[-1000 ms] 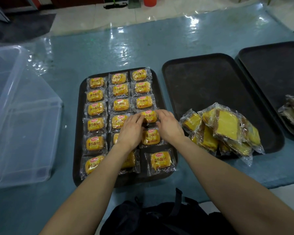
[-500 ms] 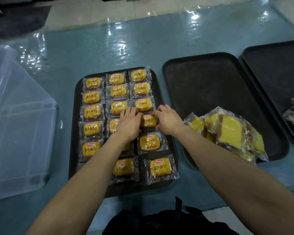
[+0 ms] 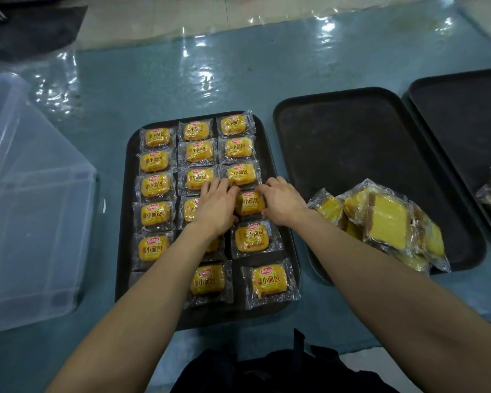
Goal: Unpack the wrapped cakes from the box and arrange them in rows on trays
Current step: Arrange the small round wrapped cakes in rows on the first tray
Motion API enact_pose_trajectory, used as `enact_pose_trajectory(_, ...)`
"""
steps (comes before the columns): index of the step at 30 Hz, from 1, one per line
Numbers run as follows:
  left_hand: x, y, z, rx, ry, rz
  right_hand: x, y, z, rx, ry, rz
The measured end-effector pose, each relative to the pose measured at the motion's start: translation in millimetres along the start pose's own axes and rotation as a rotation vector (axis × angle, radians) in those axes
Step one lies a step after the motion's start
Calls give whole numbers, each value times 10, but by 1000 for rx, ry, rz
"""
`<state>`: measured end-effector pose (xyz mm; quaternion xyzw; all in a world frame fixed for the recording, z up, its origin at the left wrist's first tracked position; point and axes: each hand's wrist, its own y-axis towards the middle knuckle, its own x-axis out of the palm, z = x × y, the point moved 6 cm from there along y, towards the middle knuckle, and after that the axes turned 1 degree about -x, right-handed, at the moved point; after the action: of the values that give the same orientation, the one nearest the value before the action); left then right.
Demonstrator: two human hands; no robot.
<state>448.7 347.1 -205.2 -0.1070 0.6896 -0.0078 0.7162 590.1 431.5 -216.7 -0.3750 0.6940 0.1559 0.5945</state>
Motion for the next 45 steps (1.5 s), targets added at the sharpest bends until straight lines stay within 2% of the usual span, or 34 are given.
enact_pose_trajectory(3,-47,-31,4,-10,-30,62,-20,-45,21,31,49,33)
enact_pose_trajectory(8,-45,-76,22,-19,-1,38,-78,-239,35,71,114,80)
enact_pose_trajectory(15,-127,-330,50,-24,-91,125,-93,-903,-11,96,277,277)
enact_pose_trajectory(18,-152,-575,159,8,-208,116,47,-1189,-73,92,279,242)
enact_pose_trajectory(22,-106,-933,370,70,-313,-3,240,-1484,-155,69,278,175)
enact_pose_trajectory(27,73,-1262,611,170,-213,-86,369,-1734,-147,80,302,112)
enact_pose_trajectory(33,288,-1458,629,72,-93,-98,645,-1865,-167,10,311,-62)
enact_pose_trajectory(45,230,-1459,545,13,-1,-22,604,-1665,-319,-13,232,60)
